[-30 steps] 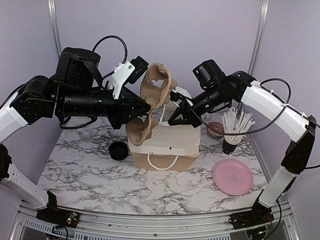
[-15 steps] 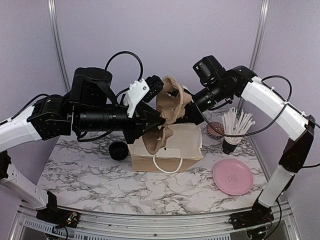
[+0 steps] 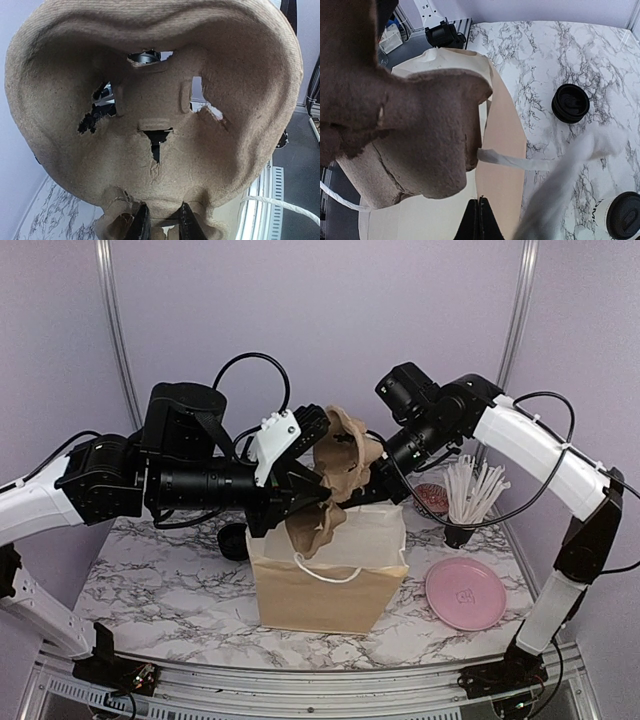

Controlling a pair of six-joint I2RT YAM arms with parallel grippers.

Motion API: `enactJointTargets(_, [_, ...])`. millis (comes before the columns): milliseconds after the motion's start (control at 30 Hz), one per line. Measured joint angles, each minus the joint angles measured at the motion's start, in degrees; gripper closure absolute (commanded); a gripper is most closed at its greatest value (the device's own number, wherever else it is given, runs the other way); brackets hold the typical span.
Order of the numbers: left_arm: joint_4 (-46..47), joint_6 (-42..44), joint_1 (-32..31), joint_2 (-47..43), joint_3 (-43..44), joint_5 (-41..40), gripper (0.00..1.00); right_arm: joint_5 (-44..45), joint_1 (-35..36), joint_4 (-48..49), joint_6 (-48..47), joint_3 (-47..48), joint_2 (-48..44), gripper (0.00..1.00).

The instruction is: Pack the takeout coffee

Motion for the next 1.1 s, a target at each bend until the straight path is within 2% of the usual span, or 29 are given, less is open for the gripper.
enactJointTargets(267, [-3.37,-2.21,0.02,-0.74,-1.27,1.73,0.84,-0.28,0.11,-1.18,-0.15,0.0,1.68,1.0])
enactJointTargets(467, [-8.09,-4.52,-0.33,-0.87,-2.64,3.61,0.84,-0.28,0.2,-1.07,0.15,1.03,3.48,0.68])
enactJointTargets(700, [-12.55,-6.49,-0.85,-0.52,-2.64,3.17,0.84,-3.52,-3.67,-2.21,0.42,8.39,5.42,0.44])
enactJointTargets(900, [-17.25,-7.63,-0.85,2.73,0.31,2.27,0.84,-8.7,-9.84,-3.65,-1.46,9.44,2.99,0.42])
enactJointTargets(1100, [-22.08,-8.76,-0.85,7.93,5.31,0.35,0.83,-10.93,-16.09,-3.15,-1.97,2.99,-2.03,0.42])
